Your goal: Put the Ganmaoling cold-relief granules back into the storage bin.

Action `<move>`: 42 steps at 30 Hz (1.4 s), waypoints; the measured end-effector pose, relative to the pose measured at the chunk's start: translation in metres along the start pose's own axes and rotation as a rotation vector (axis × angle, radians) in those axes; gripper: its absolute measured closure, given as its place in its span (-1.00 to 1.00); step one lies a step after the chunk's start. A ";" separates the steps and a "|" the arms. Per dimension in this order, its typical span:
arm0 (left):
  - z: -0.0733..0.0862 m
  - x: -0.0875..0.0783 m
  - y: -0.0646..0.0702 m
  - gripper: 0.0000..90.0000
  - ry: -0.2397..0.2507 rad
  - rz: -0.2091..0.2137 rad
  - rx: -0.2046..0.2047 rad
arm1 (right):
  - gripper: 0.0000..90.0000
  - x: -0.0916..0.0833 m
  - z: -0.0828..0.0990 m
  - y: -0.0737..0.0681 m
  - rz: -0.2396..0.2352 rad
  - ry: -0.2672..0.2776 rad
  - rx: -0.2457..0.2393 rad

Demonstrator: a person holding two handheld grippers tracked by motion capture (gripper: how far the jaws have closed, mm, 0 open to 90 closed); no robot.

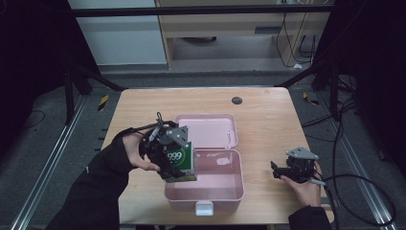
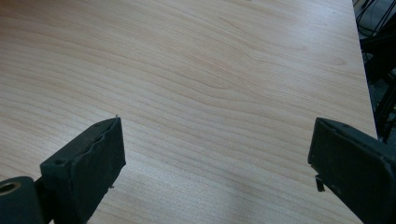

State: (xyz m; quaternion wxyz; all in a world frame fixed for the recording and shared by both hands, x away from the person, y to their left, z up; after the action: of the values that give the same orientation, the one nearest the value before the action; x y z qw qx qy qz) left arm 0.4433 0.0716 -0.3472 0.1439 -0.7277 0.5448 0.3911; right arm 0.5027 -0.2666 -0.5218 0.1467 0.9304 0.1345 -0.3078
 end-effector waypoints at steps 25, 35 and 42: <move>0.021 0.043 -0.006 -0.67 -0.043 0.028 -0.013 | -0.91 0.002 0.001 -0.002 -0.004 -0.007 -0.006; 0.032 0.059 -0.009 -0.67 -0.044 0.028 -0.048 | -0.92 0.003 0.002 -0.002 -0.004 -0.010 -0.010; 0.040 0.068 -0.013 -0.67 -0.065 0.022 -0.043 | -0.92 0.003 0.002 -0.002 -0.005 -0.012 -0.018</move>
State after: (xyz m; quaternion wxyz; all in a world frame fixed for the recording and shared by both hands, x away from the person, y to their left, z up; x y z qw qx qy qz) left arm 0.4454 0.0553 -0.4253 0.1413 -0.7117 0.5391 0.4277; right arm 0.5032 -0.2646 -0.5258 0.1550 0.9268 0.1386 -0.3126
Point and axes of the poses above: each handheld gripper's, and its own axes: x roughly forward along the jaws, z roughly out of its underside, y roughly to its right, the point moved 6 cm from there along x, roughly forward along the jaws, and after that the axes turned 4 degrees about -x, right-handed, at the moved point
